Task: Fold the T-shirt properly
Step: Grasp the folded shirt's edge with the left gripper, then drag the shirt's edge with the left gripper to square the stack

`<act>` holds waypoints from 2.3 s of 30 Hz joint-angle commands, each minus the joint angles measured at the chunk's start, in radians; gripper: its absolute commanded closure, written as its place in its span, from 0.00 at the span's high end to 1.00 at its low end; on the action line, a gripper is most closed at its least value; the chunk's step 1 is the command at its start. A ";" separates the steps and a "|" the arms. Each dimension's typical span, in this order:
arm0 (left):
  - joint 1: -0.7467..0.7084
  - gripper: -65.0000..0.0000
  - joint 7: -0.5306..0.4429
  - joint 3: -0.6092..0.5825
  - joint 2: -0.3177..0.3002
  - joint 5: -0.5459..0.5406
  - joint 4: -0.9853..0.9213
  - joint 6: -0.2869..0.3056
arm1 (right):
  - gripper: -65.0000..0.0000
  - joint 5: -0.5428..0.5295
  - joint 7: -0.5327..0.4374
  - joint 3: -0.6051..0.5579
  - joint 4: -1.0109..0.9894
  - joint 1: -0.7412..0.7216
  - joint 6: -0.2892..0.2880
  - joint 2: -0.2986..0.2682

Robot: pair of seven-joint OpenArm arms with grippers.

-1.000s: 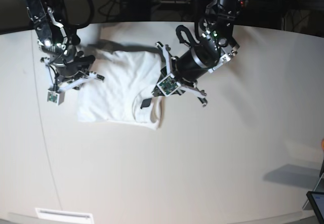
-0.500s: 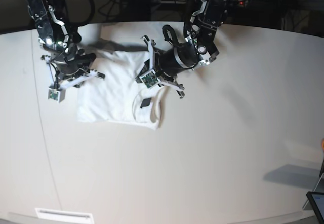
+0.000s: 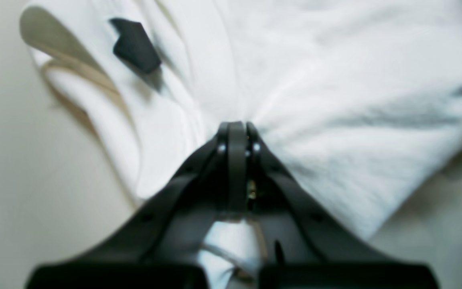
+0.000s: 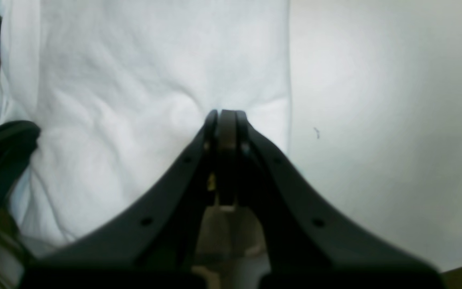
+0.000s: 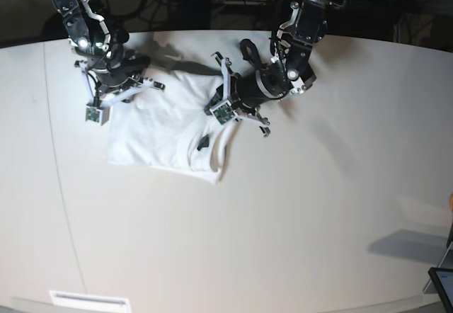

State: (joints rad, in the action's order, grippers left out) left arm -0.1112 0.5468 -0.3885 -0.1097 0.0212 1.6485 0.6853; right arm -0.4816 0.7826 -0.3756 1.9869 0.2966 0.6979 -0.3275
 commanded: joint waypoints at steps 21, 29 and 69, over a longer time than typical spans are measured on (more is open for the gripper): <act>0.222 0.00 0.003 -0.013 -0.048 0.006 -0.144 -0.003 | 0.00 0.008 -0.015 -0.062 -0.004 0.060 0.000 0.005; 0.410 0.00 0.002 -0.039 0.014 0.004 -0.333 0.003 | 0.00 0.008 -0.012 -0.090 -0.001 0.062 0.000 0.015; 0.836 0.00 -0.363 -0.203 0.267 0.000 -0.997 -0.003 | 0.00 0.008 -0.005 -0.141 0.002 0.086 0.000 0.009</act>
State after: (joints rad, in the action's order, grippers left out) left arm 0.6922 0.2142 -0.5957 0.1448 0.0395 0.6327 0.6853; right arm -0.4679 0.7673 -0.5171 1.9766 0.3771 0.6971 -0.3126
